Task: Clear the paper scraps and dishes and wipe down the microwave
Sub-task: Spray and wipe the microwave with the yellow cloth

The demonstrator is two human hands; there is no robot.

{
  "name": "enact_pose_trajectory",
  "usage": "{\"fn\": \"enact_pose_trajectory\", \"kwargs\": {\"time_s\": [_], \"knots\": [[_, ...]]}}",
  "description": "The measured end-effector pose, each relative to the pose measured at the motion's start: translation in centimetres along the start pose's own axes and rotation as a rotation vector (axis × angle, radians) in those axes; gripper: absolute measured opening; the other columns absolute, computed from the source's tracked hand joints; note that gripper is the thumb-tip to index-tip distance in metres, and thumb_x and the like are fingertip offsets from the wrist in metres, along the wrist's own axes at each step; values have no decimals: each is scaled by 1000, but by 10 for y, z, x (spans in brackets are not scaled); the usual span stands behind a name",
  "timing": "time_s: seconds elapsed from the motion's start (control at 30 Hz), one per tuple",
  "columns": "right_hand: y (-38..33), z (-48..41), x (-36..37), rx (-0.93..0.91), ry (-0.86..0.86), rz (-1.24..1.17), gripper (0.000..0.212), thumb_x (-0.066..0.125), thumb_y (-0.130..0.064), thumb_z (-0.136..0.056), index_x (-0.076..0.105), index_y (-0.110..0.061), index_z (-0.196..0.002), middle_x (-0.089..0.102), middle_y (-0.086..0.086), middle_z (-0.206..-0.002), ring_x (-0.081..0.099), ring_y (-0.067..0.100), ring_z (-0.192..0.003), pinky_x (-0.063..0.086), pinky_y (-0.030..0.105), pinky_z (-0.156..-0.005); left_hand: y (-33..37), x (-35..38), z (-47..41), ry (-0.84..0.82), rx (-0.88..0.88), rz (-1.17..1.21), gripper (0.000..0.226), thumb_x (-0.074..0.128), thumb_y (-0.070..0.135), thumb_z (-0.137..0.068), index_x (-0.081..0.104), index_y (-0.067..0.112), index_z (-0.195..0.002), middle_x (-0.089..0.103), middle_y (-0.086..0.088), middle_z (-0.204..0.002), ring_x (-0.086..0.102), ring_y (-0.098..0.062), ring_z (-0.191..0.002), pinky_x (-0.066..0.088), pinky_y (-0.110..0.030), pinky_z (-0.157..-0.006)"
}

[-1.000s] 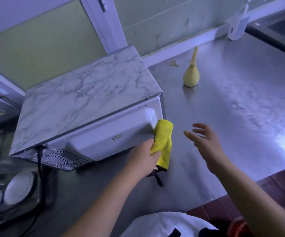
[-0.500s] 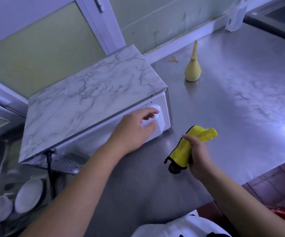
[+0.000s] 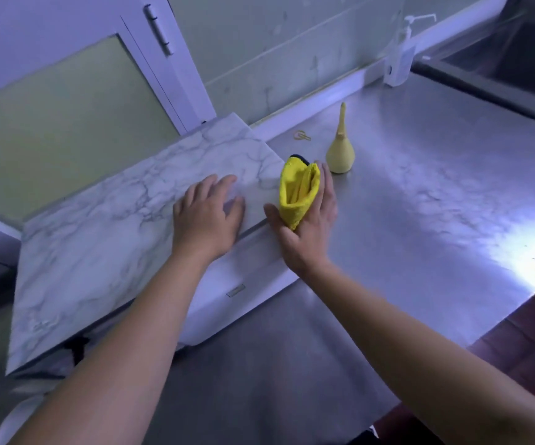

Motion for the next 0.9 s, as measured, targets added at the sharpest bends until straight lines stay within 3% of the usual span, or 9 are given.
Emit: {"fn": "enact_pose_trajectory", "kwargs": {"time_s": [0.2,0.27,0.37,0.5,0.57,0.67,0.77,0.83,0.9], "knots": [[48,-9,16,-135,117,-172,61,44,-41,-99,34,-7,-150,17,13,-160,10,25,-152,6,41,-123,2,-1,0,12,-19,-14,56,31,52,-89,45,38,-141,39,6,-153,32,-23,-139,24,-44,-112],[69,3,24,24,96,-268,62,40,-44,-100,32,-10,-151,14,15,-163,6,22,-154,2,40,-124,2,0,-1,13,-23,-27,56,30,53,-88,44,39,-140,39,6,-153,32,-24,-137,24,-45,-111],[100,26,35,332,105,-425,71,44,-44,-96,21,-10,-154,8,0,-163,3,-10,-147,1,19,-122,0,1,-2,29,-37,-31,54,30,55,-86,43,42,-137,40,9,-149,32,-23,-134,26,-46,-109],[134,46,44,835,94,-543,80,52,-56,-94,23,-18,-158,26,-3,-163,25,11,-149,20,34,-123,0,3,-4,35,-47,-23,51,30,56,-84,42,46,-133,41,12,-146,34,-22,-131,27,-46,-108],[140,52,46,965,48,-547,73,51,-58,-96,30,-22,-156,41,0,-155,39,18,-142,29,41,-119,-2,3,-3,30,-50,-18,51,31,56,-84,43,46,-133,42,12,-146,34,-22,-131,26,-45,-108],[139,46,35,938,-30,-532,57,50,-51,-100,41,-26,-150,52,2,-145,49,20,-132,36,44,-115,-2,2,-4,45,-49,29,54,35,55,-84,47,40,-135,45,11,-145,37,-22,-132,27,-44,-109],[137,45,10,976,-81,-278,40,53,-54,-92,64,-24,-114,68,8,-118,62,28,-108,47,47,-102,-3,-1,-5,72,-66,89,55,42,53,-86,52,31,-135,48,5,-144,39,-21,-135,28,-43,-111],[130,51,-12,987,-68,-127,35,52,-53,-91,62,-19,-92,67,5,-98,63,30,-95,51,45,-91,-4,0,-5,64,-72,85,50,48,50,-90,52,30,-136,47,4,-146,38,-21,-137,27,-42,-113],[117,55,-34,960,-54,-125,40,48,-47,-96,59,-9,-90,58,3,-77,57,29,-74,51,37,-72,-7,0,-5,22,-55,61,49,49,51,-94,49,32,-139,43,5,-150,34,-19,-140,24,-42,-115]]}}
Point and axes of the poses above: each hand's wrist, its own z-axis away from the middle knuckle, its own x-axis out of the palm, y = z × x, the point moved 2 cm from there along -z, towards the middle knuckle
